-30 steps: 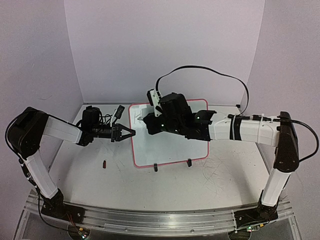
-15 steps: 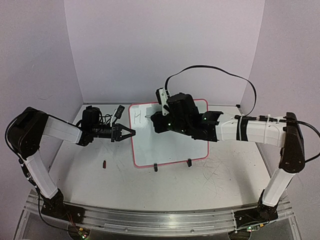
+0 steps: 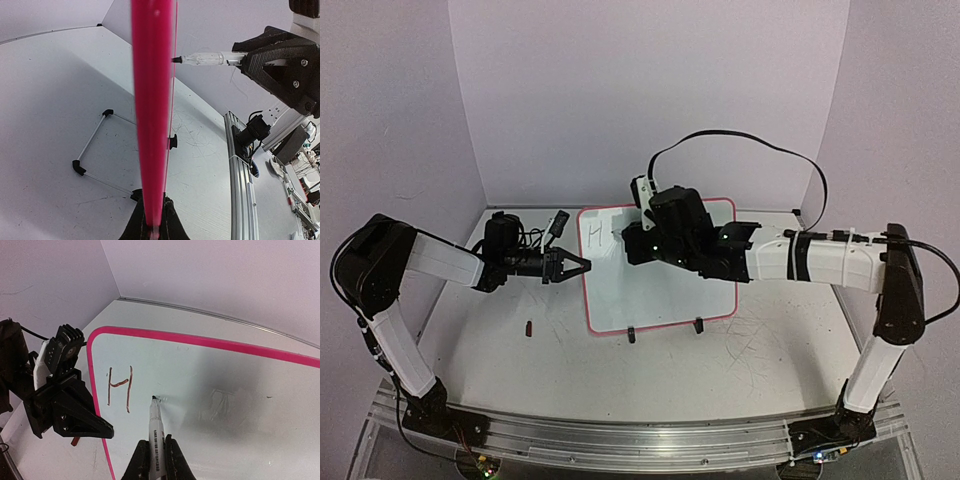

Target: Write a sentence on the whiteboard

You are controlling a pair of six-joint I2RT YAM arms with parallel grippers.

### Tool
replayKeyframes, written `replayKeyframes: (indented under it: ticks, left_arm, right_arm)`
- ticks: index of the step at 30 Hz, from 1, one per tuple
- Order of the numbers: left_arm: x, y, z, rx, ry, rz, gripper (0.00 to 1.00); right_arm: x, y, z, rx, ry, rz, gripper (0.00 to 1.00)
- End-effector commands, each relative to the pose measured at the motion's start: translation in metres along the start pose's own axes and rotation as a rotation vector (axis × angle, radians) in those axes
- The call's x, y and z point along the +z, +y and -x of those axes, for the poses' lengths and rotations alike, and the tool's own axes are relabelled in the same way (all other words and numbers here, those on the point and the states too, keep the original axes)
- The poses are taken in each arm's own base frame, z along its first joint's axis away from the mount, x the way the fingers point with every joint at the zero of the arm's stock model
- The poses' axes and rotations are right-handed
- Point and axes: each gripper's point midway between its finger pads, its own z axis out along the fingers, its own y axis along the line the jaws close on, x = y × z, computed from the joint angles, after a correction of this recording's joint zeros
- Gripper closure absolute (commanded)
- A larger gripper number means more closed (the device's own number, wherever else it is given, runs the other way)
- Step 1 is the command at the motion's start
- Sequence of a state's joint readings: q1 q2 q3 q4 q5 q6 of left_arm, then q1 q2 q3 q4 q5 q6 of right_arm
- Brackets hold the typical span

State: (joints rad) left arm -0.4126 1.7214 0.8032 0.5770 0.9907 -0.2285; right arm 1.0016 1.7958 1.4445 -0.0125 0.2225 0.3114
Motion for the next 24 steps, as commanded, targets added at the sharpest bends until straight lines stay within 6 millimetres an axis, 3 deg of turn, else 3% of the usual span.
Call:
replayKeyframes:
  ticks: [1,24]
  left_arm:
    - [0.003,-0.008,0.008,0.045,-0.010,0.003,1.00]
    - [0.003,-0.007,0.005,0.043,-0.006,0.004,1.00]
  right_arm:
    - [0.003,0.001,0.018,0.001,-0.048,-0.018,1.00]
    - [0.014,0.010,-0.006,-0.026,0.041,0.023,1.00]
